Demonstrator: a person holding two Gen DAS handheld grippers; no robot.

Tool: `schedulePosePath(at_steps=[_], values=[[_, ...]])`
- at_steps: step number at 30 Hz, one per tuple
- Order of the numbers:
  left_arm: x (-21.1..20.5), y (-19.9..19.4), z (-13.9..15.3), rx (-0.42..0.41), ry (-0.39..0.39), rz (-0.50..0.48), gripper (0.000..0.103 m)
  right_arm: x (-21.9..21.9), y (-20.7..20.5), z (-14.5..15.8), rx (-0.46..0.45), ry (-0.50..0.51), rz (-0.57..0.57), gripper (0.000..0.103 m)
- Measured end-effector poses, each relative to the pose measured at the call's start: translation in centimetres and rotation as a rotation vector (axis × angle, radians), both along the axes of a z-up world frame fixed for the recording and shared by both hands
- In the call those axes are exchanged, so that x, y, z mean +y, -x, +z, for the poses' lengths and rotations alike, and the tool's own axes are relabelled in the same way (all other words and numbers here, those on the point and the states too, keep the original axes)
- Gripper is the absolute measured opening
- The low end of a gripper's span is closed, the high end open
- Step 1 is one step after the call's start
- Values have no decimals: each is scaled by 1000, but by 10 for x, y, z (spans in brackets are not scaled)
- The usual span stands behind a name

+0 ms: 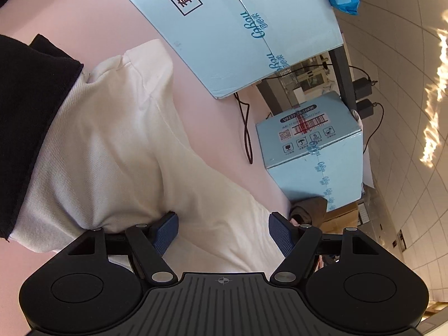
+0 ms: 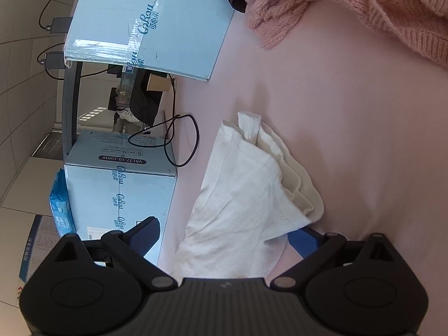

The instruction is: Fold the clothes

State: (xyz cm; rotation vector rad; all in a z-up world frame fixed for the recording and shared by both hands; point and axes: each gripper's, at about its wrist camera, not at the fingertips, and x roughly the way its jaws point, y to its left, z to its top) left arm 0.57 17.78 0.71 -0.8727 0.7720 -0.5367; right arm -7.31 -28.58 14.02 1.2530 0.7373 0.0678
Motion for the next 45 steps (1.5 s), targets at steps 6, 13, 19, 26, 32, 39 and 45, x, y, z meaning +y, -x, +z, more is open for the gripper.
schedulePosePath(at_steps=[6, 13, 19, 26, 32, 39, 45], values=[[-7, 3, 2, -42, -40, -10, 73, 18, 1, 2, -47, 117, -88, 91], [-9, 4, 3, -55, -56, -10, 73, 10, 32, -2, 15, 60, -124, 72], [-13, 5, 4, -65, -78, -8, 73, 24, 22, 3, -23, 115, -165, 103], [-13, 5, 3, -70, -73, -11, 73, 45, -1, 3, -97, 293, -223, 103], [-14, 5, 3, -74, -75, -14, 73, 35, -9, 4, -73, 276, -171, 94], [-16, 5, 4, -76, -93, -10, 73, 0, -13, -40, -37, -16, -175, 5], [-19, 6, 6, -75, -115, -7, 73, -9, -11, -45, -30, -96, -181, 7]])
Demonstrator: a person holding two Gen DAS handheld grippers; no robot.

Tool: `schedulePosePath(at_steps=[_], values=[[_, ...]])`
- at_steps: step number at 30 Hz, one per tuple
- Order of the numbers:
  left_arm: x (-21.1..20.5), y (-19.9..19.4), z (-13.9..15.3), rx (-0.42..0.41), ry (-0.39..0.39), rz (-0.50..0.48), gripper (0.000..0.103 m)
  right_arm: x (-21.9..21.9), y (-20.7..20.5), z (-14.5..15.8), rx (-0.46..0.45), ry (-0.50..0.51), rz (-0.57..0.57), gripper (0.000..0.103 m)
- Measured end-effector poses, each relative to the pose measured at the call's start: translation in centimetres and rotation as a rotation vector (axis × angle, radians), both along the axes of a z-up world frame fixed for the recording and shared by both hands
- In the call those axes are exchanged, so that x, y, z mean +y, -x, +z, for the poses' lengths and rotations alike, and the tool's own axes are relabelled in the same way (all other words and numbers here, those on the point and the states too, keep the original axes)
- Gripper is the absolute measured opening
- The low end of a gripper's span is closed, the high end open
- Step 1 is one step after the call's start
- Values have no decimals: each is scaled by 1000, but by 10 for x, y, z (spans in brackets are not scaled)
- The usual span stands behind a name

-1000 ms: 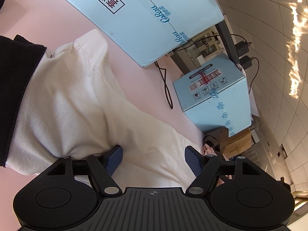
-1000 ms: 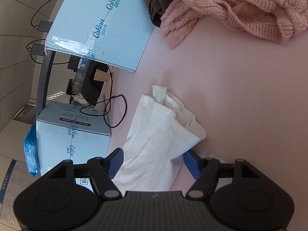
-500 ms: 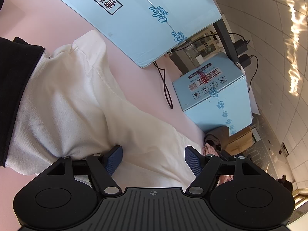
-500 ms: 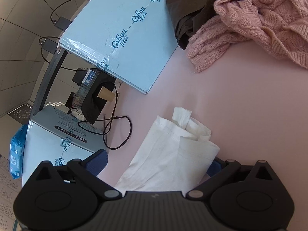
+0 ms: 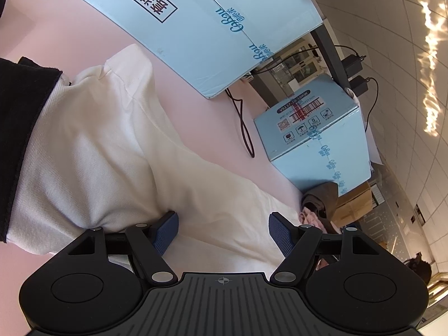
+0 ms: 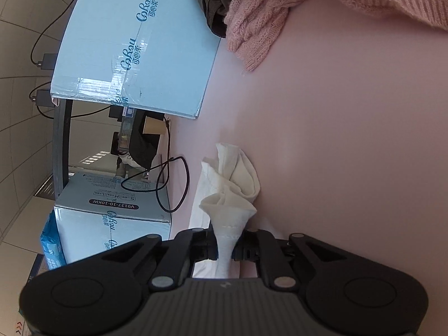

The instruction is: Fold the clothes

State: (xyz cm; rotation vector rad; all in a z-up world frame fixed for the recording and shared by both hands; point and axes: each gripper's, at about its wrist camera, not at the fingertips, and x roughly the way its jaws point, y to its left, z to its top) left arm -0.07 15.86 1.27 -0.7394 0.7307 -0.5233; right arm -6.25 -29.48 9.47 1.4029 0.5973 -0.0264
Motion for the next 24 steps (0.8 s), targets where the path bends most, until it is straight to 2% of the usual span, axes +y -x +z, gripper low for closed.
schedulePosePath(at_steps=[4, 8, 14, 20, 24], values=[[-10, 5, 3, -27, -53, -18, 73, -17, 4, -6, -1, -85, 11, 7], [-23, 5, 5, -4, -42, -44, 73, -34, 12, -8, -9, -119, 5, 7], [-78, 9, 10, -50, -149, -117, 73, -70, 30, -9, -66, -133, -53, 7], [-115, 4, 7, -69, -135, -182, 74, -101, 52, -2, -121, -98, -128, 8], [-120, 3, 5, -78, -129, -192, 78, -105, 54, -10, -76, -112, -146, 8]])
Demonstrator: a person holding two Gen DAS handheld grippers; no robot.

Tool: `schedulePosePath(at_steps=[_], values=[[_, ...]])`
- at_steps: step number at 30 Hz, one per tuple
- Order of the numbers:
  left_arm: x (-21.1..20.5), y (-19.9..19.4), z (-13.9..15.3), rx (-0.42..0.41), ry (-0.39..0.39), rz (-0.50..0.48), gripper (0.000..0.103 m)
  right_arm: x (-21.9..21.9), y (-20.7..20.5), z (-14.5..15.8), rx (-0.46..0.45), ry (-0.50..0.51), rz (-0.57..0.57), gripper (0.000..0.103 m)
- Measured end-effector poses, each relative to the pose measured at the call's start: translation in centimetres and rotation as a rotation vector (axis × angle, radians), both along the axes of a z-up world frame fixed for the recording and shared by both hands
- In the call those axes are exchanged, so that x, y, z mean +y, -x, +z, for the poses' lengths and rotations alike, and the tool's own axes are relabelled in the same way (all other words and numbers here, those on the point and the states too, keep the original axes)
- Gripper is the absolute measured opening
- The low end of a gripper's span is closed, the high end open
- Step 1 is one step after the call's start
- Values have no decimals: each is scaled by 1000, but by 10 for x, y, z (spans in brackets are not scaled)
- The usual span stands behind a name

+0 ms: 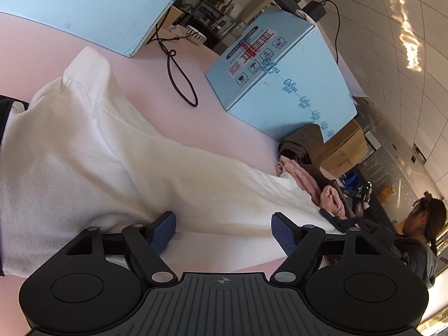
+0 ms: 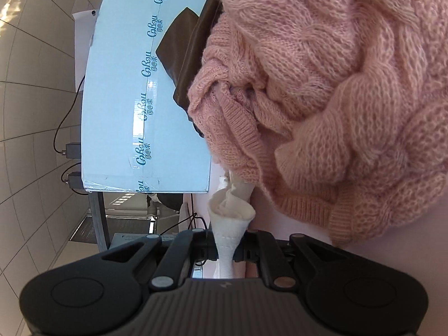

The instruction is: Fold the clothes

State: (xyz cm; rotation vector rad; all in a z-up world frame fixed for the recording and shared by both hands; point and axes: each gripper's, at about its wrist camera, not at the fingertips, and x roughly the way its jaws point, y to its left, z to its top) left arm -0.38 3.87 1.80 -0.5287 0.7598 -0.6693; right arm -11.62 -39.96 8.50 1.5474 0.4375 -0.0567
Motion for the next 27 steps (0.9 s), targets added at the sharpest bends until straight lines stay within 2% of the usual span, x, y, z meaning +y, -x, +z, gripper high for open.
schedulePosePath(at_steps=[6, 15, 21, 27], values=[[14, -3, -8, 36, 102, -12, 78, 7, 0, 2, 7, 2, -20, 8], [9, 5, -9, -46, 73, -30, 78, 22, -3, 27, -37, 76, -62, 8], [7, 7, -10, -77, 59, -38, 78, 48, -12, 63, -135, 182, -38, 9], [10, 8, -12, -100, 67, -56, 78, 103, -33, 103, -278, 294, 96, 11]])
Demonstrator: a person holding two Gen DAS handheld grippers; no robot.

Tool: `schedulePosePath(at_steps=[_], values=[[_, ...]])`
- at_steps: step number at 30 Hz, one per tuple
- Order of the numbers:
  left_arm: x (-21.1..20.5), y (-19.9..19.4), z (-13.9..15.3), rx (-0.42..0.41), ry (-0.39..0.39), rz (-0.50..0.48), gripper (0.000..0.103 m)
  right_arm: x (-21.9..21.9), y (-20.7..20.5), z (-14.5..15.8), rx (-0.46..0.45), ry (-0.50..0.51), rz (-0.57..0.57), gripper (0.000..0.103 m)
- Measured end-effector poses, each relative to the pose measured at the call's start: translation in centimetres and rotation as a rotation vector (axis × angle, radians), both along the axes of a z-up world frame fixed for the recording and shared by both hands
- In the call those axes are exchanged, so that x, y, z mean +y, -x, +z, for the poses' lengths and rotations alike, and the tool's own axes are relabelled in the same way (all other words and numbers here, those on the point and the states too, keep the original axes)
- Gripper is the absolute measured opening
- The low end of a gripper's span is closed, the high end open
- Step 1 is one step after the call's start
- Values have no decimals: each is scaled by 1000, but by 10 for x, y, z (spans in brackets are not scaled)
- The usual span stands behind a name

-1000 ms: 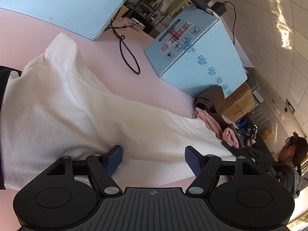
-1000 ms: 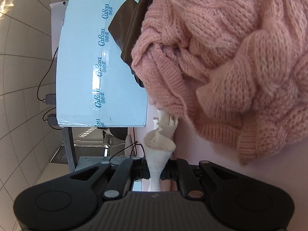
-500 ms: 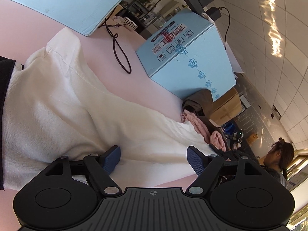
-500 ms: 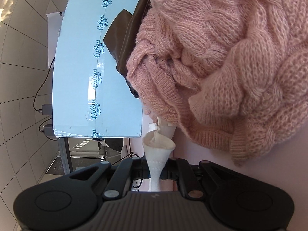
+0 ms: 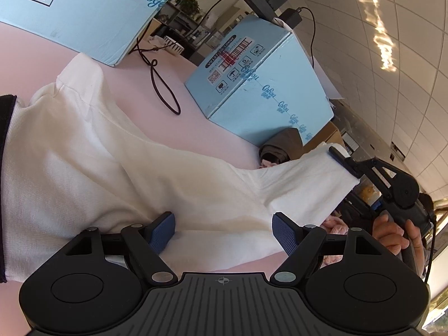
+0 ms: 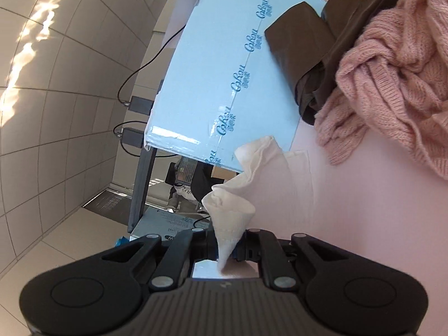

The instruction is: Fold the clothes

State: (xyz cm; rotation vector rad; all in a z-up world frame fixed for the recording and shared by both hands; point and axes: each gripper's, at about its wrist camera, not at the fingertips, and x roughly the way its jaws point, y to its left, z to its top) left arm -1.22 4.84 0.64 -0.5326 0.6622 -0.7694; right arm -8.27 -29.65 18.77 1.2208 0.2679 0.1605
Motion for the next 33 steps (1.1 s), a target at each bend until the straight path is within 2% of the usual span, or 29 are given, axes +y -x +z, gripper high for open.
schedulePosePath(at_steps=[5, 7, 10, 15, 20, 27, 30, 31, 32, 33], values=[[2, 6, 0, -23, -5, 18, 78, 62, -25, 36, -136, 164, 220, 12], [3, 10, 2, -26, -14, 46, 78, 89, -34, 43, -143, 204, 312, 12], [24, 32, 8, -5, 40, 194, 78, 128, -51, 43, -110, 252, 435, 12], [74, 103, 36, -194, 41, 397, 78, 185, -55, 33, -132, 435, 578, 12], [110, 135, 42, -191, 68, 461, 78, 241, -26, 8, -142, 519, 747, 12], [127, 147, 37, -167, 100, 501, 78, 269, -23, -8, -83, 563, 791, 16], [134, 147, 34, -158, 134, 507, 78, 270, -25, -15, -48, 548, 808, 22], [136, 147, 33, -157, 145, 510, 78, 269, -27, -17, -36, 537, 812, 29], [137, 148, 32, -159, 150, 516, 78, 269, -29, -20, -26, 514, 824, 43], [138, 150, 32, -164, 152, 522, 78, 269, -31, -23, -19, 484, 841, 51]])
